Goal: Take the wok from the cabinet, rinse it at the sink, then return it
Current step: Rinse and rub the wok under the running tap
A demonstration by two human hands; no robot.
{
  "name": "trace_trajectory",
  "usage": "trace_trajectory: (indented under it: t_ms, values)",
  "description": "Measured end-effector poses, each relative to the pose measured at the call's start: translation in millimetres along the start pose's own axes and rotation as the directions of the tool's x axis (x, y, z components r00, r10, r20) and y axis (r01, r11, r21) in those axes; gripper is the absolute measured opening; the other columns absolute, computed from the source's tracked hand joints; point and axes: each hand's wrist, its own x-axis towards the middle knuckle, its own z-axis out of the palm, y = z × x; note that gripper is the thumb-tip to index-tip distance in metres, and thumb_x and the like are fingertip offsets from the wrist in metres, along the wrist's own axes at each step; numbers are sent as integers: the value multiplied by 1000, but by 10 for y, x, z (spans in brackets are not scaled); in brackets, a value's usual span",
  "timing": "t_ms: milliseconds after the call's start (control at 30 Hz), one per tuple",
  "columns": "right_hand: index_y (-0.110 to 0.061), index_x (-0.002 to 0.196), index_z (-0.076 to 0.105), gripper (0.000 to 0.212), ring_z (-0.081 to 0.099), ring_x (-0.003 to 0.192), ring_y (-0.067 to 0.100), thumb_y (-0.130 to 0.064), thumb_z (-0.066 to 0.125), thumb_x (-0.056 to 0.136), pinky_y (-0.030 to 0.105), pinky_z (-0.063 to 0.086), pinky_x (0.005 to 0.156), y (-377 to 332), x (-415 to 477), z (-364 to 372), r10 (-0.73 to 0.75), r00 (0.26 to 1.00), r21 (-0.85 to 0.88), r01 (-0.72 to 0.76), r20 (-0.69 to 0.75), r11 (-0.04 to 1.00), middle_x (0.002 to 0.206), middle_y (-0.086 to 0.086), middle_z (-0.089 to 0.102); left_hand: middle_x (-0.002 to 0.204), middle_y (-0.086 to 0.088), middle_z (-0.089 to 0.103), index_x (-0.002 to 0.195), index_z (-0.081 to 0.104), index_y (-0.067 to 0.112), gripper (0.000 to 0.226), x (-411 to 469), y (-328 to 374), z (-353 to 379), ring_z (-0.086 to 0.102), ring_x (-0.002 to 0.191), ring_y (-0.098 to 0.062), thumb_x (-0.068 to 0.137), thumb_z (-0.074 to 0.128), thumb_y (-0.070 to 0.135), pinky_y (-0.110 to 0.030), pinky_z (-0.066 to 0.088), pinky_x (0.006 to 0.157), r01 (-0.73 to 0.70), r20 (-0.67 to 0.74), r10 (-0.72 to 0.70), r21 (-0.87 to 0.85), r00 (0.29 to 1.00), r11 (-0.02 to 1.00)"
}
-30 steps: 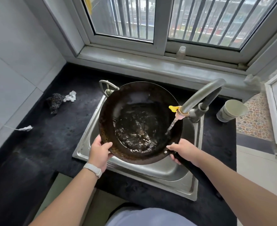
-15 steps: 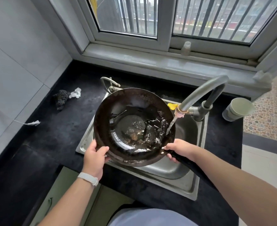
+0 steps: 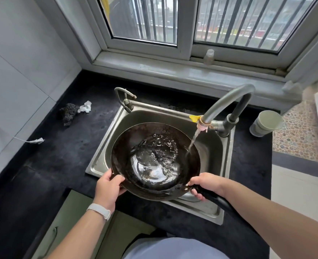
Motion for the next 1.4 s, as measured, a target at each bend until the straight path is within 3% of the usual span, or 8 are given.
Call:
trace_trajectory:
  t_ms: [200, 533, 700, 867, 1000, 1233, 1400]
  values:
    - [-7, 56, 51, 44, 45, 39, 15, -15, 45, 99, 22, 38, 42, 179, -221, 148, 30, 997, 47, -27, -73, 999, 47, 5, 50, 93, -15, 72, 99, 68, 7, 29, 15, -83, -44, 67, 85, -26, 89, 47, -10, -29, 57, 59, 12, 83, -16, 55, 996, 998]
    - [-8, 48, 52, 53, 43, 36, 19, -15, 45, 100, 24, 36, 43, 567, -648, 312, 17, 965, 54, -3, -261, 999, 43, 9, 49, 99, -18, 63, 110, 56, 14, 40, 164, -323, 163, 62, 86, -28, 85, 46, -15, -39, 58, 65, 55, 258, -89, 134, 962, 989]
    - [-6, 58, 53, 44, 45, 38, 19, -6, 44, 100, 27, 36, 43, 776, -917, 364, -27, 942, 134, 76, -335, 988, 48, 8, 53, 105, -13, 67, 112, 56, 24, 43, 317, -338, 336, 65, 94, -33, 86, 46, -9, -45, 56, 77, -21, 340, -57, 221, 939, 975]
    - [-2, 65, 53, 35, 45, 39, 21, -5, 45, 99, 28, 37, 42, 982, -1143, 404, -19, 913, 162, 92, -407, 982, 55, 13, 54, 117, 1, 65, 127, 51, 28, 53, 407, -214, 660, 63, 106, -19, 92, 42, -9, -43, 53, 93, -116, 463, -8, 241, 886, 964]
    - [-4, 61, 54, 39, 47, 39, 20, -5, 45, 100, 27, 37, 42, 1100, -1318, 437, -4, 879, 184, 104, -477, 977, 54, 12, 55, 116, 0, 68, 120, 56, 32, 52, 442, -215, 954, 65, 109, -21, 94, 41, -11, -41, 52, 97, -136, 524, -12, 244, 852, 960]
    - [-1, 59, 53, 41, 46, 36, 19, -6, 45, 99, 31, 40, 49, 1290, -1565, 429, 19, 829, 175, 96, -559, 980, 50, 12, 56, 121, -6, 68, 134, 55, 24, 46, 347, -321, 1313, 66, 109, -27, 101, 39, -4, -36, 57, 81, -78, 571, -97, 274, 815, 959]
    - [-3, 56, 53, 43, 46, 35, 17, -5, 44, 98, 30, 41, 49, 1331, -1720, 425, 43, 801, 175, 79, -597, 981, 48, 10, 56, 118, -1, 70, 132, 55, 24, 41, 266, -377, 1447, 69, 103, -25, 103, 38, 0, -40, 60, 81, -54, 589, -136, 294, 797, 954]
